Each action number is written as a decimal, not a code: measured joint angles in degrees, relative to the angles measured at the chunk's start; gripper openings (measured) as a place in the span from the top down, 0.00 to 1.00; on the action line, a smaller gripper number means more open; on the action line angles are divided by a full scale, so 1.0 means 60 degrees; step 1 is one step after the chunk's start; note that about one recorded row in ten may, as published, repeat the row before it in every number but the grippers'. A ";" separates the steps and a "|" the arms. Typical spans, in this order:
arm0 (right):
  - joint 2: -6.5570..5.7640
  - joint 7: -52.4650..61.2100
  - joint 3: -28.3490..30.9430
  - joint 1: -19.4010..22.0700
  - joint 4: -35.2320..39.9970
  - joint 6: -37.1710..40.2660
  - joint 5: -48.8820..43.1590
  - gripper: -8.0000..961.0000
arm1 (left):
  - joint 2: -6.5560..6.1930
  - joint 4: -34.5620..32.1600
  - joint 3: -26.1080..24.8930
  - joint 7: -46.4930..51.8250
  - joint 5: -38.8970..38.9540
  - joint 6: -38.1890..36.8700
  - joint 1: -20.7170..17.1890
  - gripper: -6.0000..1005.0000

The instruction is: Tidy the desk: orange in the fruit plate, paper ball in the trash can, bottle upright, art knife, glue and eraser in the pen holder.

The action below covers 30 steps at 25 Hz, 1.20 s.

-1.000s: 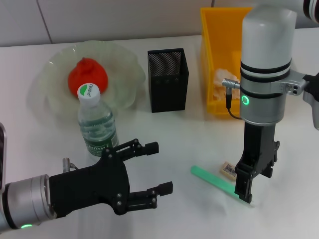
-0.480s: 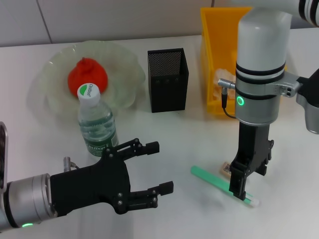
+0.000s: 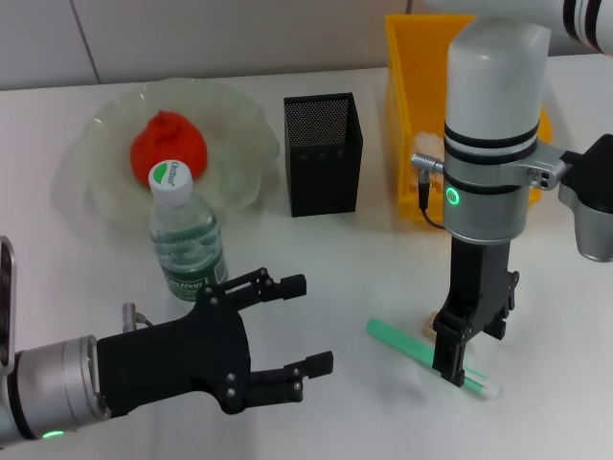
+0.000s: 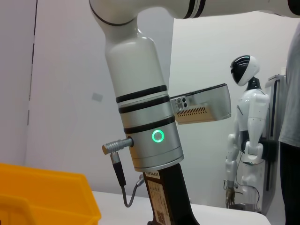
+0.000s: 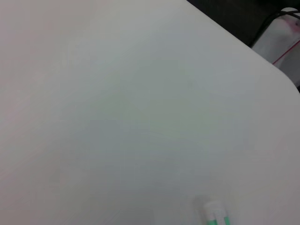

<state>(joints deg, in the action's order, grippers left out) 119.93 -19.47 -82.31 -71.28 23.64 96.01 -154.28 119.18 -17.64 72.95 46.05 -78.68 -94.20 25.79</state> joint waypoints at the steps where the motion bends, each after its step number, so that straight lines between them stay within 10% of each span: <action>1: 0.0000 0.0020 -0.0011 0.0000 0.0000 0.0006 0.0004 0.13 | 0.0000 -0.0005 0.0001 0.0000 -0.0004 0.0000 -0.0001 0.19; 30: -0.0008 0.0578 -0.1410 0.0323 0.0087 -0.0375 0.0886 0.13 | 0.0000 0.0031 0.0246 -0.0378 0.0002 0.0027 -0.0028 0.19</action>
<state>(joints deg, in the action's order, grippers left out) 119.88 -16.00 -90.77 -69.34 24.16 93.76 -148.97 119.18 -17.46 74.42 43.78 -78.67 -94.04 25.62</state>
